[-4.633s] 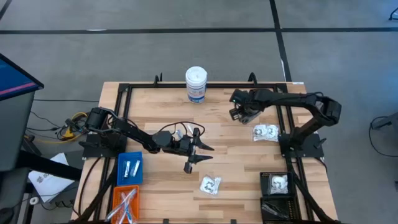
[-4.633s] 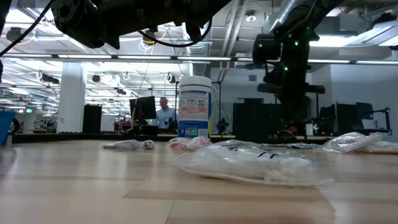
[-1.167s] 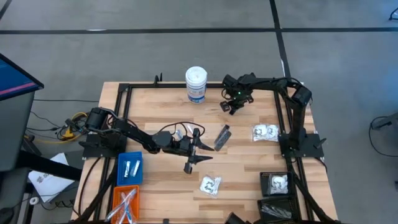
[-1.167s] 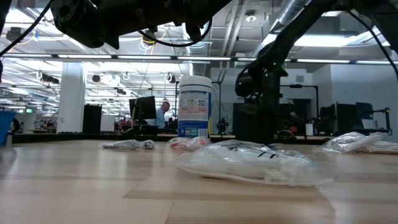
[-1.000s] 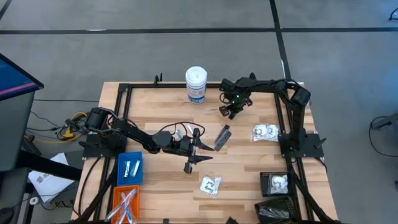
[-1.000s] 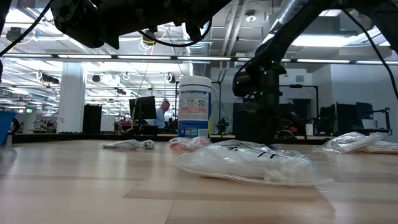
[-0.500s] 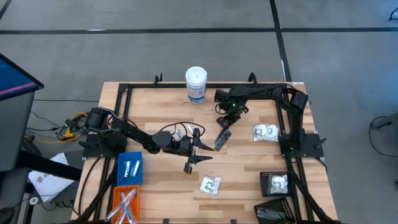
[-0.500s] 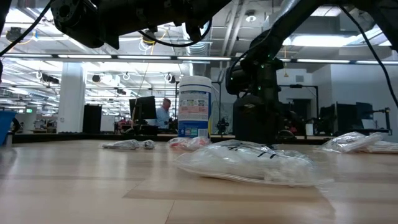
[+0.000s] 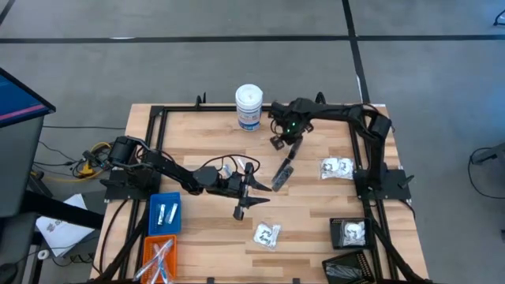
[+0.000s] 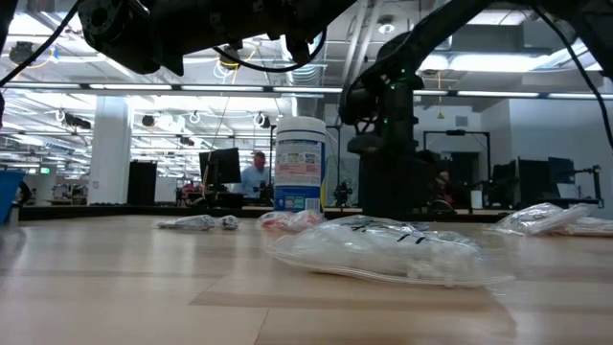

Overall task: Pick & Place Travel size toiletries
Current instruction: Adjust the black combs

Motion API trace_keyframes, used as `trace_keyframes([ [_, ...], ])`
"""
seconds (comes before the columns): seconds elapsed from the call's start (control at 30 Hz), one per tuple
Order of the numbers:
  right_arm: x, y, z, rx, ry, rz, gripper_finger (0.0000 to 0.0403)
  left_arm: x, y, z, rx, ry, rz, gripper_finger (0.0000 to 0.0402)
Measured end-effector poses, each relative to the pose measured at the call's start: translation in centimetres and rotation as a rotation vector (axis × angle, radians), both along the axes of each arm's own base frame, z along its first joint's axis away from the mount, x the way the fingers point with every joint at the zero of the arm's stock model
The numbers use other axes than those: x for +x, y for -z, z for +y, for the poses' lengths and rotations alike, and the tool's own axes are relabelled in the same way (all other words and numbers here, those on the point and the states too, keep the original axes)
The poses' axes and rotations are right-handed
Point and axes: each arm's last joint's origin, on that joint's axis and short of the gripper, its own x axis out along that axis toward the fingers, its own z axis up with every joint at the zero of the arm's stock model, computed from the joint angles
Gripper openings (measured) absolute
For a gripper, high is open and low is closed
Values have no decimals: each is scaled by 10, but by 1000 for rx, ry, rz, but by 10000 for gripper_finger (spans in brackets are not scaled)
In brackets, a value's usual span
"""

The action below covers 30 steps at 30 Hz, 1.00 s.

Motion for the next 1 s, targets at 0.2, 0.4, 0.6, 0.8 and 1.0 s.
trace_keyframes([
  [0.2,-21,0,-21,70,94,47,0,-1,0,-3,1,8,0,136],
  [0.4,-24,0,-25,74,109,46,0,-1,0,-3,1,8,-1,136],
  [0.6,-21,9,-35,109,117,-9,0,-1,0,-3,1,8,-2,136],
  [0.8,-20,23,-33,168,106,44,0,-1,0,-3,0,8,-5,136],
  [1.0,-9,42,-21,209,63,101,0,-1,0,-3,2,8,-5,136],
])
